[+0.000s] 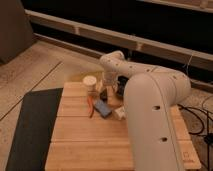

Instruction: Place the eraser in the ceramic cup

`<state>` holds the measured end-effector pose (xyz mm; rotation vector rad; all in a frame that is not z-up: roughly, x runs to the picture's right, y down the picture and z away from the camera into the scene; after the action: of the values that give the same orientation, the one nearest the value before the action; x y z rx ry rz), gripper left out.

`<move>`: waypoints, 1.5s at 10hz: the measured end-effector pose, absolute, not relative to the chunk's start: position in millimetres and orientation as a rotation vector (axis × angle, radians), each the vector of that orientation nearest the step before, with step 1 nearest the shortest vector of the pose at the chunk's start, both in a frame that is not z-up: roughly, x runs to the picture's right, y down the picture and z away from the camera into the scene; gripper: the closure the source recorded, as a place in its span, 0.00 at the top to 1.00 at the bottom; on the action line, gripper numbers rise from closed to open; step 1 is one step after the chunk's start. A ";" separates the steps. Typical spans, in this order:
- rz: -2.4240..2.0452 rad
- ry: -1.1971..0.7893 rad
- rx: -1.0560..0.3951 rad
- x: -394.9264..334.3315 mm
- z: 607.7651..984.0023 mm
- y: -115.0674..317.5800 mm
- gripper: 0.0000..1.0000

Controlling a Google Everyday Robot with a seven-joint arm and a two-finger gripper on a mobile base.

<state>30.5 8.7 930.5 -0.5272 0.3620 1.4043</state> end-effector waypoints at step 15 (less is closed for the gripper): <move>1.208 0.351 -0.489 -11.3 967.9 -6.5 0.65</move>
<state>-11.3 -6.5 967.9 -0.4886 0.3510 1.2076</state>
